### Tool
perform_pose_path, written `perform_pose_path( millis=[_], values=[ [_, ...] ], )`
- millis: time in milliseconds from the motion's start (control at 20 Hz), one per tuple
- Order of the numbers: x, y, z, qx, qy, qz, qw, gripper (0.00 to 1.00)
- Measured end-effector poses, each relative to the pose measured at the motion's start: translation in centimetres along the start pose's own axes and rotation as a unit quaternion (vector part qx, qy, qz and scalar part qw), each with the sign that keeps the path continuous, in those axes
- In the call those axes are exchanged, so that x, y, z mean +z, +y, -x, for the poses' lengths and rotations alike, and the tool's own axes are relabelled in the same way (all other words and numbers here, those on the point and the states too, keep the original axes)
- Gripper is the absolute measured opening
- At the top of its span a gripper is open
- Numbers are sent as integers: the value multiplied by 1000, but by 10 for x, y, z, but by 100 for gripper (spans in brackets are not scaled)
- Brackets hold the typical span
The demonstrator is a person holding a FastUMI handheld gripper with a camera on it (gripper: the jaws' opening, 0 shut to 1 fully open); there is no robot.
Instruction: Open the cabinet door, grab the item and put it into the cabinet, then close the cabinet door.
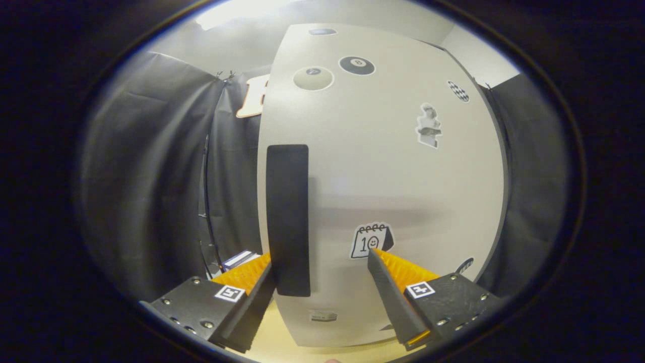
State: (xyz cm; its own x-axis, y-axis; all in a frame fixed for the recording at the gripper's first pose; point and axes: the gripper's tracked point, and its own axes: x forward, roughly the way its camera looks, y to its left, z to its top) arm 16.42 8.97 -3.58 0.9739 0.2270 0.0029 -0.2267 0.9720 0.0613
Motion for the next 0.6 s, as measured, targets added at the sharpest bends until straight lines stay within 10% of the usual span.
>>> perform_pose_path(
  millis=[600],
  values=[
    [-1, -1, -21, -57, -20, 7, 998, 100]
  ],
)
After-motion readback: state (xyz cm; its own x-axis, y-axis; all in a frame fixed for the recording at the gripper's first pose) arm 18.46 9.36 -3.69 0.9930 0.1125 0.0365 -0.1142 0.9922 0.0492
